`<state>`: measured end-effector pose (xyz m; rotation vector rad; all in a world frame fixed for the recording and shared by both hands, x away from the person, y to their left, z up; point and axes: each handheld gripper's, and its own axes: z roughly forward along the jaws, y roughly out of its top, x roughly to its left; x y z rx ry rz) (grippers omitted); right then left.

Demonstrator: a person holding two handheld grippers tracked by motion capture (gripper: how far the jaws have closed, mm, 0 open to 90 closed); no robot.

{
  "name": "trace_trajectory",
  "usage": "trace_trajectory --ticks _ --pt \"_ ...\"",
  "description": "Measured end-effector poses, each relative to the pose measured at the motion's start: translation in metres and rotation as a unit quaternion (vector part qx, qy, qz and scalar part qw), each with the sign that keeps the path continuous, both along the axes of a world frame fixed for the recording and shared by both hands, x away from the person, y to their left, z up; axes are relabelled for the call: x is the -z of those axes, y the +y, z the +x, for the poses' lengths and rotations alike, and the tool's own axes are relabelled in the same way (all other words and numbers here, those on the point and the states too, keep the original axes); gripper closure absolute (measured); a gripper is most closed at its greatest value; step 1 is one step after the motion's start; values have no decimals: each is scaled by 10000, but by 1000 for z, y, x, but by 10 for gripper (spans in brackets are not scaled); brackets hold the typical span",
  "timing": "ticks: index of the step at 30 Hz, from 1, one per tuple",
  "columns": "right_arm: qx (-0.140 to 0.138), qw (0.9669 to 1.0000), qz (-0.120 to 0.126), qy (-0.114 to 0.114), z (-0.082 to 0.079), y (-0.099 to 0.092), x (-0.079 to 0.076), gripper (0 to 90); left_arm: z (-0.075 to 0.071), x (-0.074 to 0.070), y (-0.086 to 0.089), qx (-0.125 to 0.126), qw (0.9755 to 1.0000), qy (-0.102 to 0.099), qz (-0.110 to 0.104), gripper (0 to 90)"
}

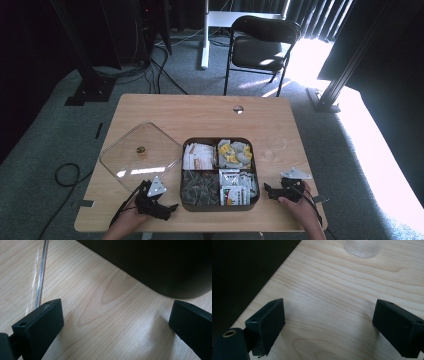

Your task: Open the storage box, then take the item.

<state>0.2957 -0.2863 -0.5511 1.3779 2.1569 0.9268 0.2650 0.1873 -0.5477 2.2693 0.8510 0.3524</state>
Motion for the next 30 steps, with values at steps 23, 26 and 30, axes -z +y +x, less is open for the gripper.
trace_trajectory --ticks 23,26,30 --pt "-365 9991 63 189 -13 4 -21 125 0 0 -1 -49 10000 -5 -10 0" --pt "-366 9991 177 123 -15 5 -27 126 0 0 -1 -48 10000 -10 -9 0" --pt "-441 9987 255 -21 -17 9 -37 130 0 0 -1 -50 10000 -5 -9 0"
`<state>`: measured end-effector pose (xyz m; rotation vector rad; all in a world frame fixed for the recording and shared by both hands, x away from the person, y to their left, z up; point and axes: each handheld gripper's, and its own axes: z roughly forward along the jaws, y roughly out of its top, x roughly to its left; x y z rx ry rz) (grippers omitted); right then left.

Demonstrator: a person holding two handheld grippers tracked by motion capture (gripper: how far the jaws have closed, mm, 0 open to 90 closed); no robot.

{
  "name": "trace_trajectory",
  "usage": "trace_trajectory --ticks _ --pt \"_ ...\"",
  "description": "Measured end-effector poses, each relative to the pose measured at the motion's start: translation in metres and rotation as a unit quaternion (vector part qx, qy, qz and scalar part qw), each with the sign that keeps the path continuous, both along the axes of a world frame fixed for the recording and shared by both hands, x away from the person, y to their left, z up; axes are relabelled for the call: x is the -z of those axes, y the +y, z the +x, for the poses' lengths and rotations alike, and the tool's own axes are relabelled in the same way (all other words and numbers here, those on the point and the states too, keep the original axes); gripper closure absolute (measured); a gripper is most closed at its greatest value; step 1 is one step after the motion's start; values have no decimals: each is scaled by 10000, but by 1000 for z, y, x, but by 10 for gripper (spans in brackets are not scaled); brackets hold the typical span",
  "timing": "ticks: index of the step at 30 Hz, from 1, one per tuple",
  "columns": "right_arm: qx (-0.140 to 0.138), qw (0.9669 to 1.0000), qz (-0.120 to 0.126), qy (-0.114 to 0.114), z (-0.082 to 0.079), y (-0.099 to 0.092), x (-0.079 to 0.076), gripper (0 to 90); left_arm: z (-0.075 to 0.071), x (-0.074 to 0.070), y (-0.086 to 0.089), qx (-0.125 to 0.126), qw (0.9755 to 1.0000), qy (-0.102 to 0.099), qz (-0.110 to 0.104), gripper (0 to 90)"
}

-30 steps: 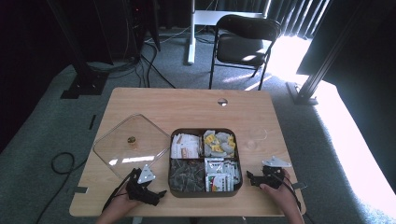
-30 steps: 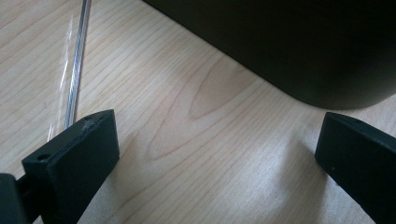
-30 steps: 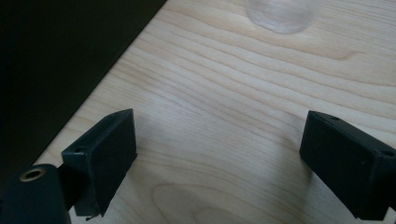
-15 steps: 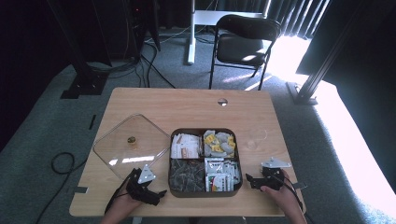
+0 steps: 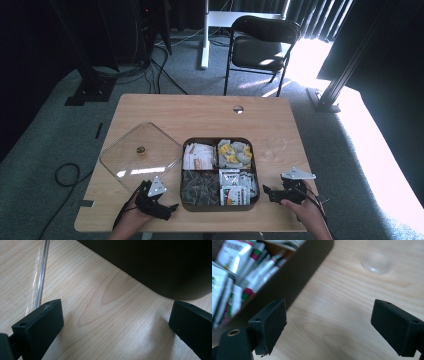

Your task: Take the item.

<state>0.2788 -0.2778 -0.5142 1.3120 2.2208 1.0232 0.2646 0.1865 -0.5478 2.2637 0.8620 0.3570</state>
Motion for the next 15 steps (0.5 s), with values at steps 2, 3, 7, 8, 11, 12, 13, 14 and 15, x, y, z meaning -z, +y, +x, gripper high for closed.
trace_trajectory --ticks 2,3,7,8,11,12,13,14,15 --pt "-28 10000 61 -61 0 3 -5 131 0 0 0 3 10000 0 5 0" --pt "-48 9999 56 -105 0 4 -7 136 0 0 0 4 10000 0 3 0" --pt "-115 9996 87 -240 2 10 -15 142 0 0 0 6 10000 0 8 0" --pt "-128 9995 86 -261 3 11 -17 144 0 0 0 6 10000 0 7 0" --pt "-190 9991 61 -368 5 16 -22 169 0 0 0 4 10000 0 3 0" --pt "-205 9989 55 -423 6 18 -24 179 0 0 0 -3 10000 -1 -8 0" --pt "-238 9985 59 -484 7 20 -26 194 0 0 0 4 10000 0 4 0" --pt "-270 9981 49 -558 8 21 -28 207 0 0 0 3 10000 -1 5 0" --pt "-300 9976 32 -624 9 23 -30 224 0 0 0 3 10000 -1 5 0"
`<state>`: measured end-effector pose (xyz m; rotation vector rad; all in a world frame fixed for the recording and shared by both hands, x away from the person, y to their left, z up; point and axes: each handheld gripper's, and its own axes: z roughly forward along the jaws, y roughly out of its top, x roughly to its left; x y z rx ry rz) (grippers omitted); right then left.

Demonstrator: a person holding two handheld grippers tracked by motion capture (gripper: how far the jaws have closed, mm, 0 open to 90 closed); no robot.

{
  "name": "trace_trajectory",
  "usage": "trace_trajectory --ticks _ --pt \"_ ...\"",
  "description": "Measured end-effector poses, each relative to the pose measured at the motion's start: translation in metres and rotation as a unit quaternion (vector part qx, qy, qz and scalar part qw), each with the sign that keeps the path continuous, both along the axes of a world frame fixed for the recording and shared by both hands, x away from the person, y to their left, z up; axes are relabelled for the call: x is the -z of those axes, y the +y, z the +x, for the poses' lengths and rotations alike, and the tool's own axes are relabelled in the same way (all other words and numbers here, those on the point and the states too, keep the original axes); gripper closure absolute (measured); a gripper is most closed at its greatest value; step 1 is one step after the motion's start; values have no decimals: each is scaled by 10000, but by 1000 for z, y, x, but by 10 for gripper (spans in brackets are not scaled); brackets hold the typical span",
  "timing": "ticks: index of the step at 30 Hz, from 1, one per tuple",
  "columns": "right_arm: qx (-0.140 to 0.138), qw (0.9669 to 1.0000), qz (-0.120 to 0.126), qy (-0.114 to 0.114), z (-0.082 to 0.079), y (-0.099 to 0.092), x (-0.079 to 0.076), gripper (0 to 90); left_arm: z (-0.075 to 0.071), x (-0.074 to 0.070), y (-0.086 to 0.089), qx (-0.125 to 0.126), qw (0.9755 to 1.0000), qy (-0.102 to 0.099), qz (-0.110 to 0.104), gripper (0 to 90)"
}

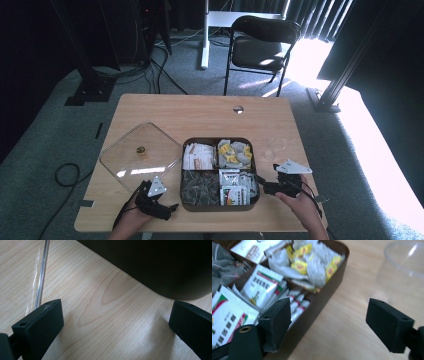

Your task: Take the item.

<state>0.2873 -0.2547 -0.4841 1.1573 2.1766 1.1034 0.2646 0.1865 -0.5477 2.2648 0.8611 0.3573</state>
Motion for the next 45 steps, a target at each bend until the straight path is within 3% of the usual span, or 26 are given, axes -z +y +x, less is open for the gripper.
trace_trajectory --ticks 6,18,23,28,33,35,45 --pt "-281 9994 -28 -185 8 12 -6 269 0 0 0 0 10000 0 -3 0" --pt "-519 9985 -31 -172 29 30 1 331 0 0 0 -1 10000 0 -2 0" --pt "-599 9981 -4 -119 39 37 3 423 0 0 0 1 10000 2 -2 0" --pt "-639 9979 -46 -127 48 43 6 450 0 0 0 0 10000 0 -3 0" --pt "-643 9979 6 -43 58 45 11 572 0 0 0 -1 10000 -2 -3 0" --pt "-644 9979 -102 -64 61 46 13 618 0 0 0 0 10000 -2 -4 0" --pt "-684 9969 -392 65 72 55 21 614 0 0 0 0 10000 -2 -3 0"
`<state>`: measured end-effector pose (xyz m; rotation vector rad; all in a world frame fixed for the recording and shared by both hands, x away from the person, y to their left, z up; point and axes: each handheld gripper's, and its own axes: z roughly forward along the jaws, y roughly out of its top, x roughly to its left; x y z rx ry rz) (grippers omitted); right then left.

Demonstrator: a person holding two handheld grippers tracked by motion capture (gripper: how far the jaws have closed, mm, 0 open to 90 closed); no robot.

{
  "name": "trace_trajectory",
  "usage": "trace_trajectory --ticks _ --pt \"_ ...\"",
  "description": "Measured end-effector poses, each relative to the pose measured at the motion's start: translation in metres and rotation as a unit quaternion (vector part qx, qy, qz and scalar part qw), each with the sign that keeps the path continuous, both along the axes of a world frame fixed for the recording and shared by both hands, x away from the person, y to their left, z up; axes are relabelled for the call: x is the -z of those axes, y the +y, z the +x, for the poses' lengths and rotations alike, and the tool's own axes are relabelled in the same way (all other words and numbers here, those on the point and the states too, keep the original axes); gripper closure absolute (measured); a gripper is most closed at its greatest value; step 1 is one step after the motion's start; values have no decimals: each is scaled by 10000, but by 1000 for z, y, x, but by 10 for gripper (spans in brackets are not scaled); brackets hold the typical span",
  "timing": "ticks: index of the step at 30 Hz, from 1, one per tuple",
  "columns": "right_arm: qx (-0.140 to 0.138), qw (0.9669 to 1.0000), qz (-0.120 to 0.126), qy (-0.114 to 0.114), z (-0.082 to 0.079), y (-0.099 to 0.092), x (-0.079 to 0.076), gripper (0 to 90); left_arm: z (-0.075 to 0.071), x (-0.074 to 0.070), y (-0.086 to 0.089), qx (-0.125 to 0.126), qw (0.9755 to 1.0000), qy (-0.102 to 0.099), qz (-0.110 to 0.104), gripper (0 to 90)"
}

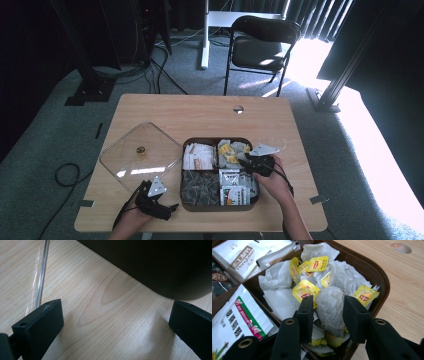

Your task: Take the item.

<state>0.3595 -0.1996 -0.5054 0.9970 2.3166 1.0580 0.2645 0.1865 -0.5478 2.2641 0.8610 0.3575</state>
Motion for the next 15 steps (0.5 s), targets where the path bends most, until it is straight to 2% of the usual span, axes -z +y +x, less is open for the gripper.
trace_trajectory --ticks 4,9,11,14,15 --pt "-75 9999 -119 63 1 3 2 671 0 0 0 1 10000 0 1 0" --pt "-136 9997 -39 175 0 3 2 819 0 0 0 1 10000 0 1 0" --pt "-142 9998 -64 139 -1 3 0 856 0 0 0 -3 10000 0 -4 0" --pt "-104 9999 27 113 -1 3 -2 864 0 0 0 0 10000 1 -1 0" --pt "-81 9998 148 96 -2 1 -6 871 0 0 0 -2 10000 1 -4 0"
